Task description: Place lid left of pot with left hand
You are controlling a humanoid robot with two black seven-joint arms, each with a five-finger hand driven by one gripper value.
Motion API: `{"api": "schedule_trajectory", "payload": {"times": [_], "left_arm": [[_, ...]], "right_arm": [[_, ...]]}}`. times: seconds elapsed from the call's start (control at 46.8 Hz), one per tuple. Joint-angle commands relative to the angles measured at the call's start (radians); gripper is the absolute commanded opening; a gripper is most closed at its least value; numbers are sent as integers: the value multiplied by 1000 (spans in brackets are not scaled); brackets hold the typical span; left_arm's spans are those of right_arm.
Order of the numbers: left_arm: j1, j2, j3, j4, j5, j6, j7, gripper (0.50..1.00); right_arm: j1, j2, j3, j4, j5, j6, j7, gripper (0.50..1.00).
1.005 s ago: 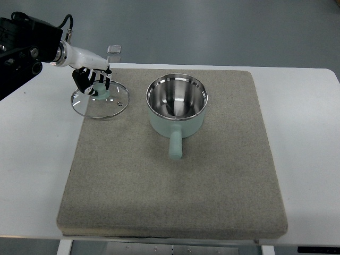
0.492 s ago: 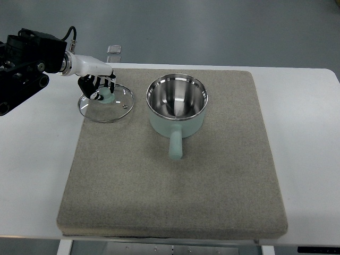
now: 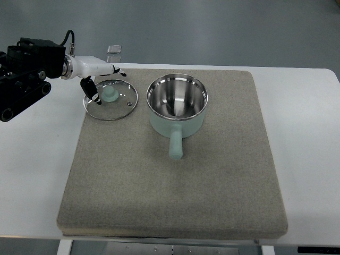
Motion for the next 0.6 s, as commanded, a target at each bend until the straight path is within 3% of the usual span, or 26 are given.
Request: {"api": "schedule_trajectory", "payload": {"times": [0.0, 0.128, 0.342, 0.578], "left_arm": [[1, 3, -8, 3, -54, 1, -1, 994], [1, 3, -11, 43, -233, 29, -1, 994], [16, 3, -3, 123, -617, 179, -2, 994], [50, 5, -11, 147, -919, 196, -8, 996]], "right_arm": [[0, 0, 0, 0, -1, 0, 0, 921], [0, 0, 0, 0, 1, 0, 0, 921], [0, 0, 0, 0, 1, 0, 0, 921], [0, 0, 0, 0, 1, 0, 0, 921]]}}
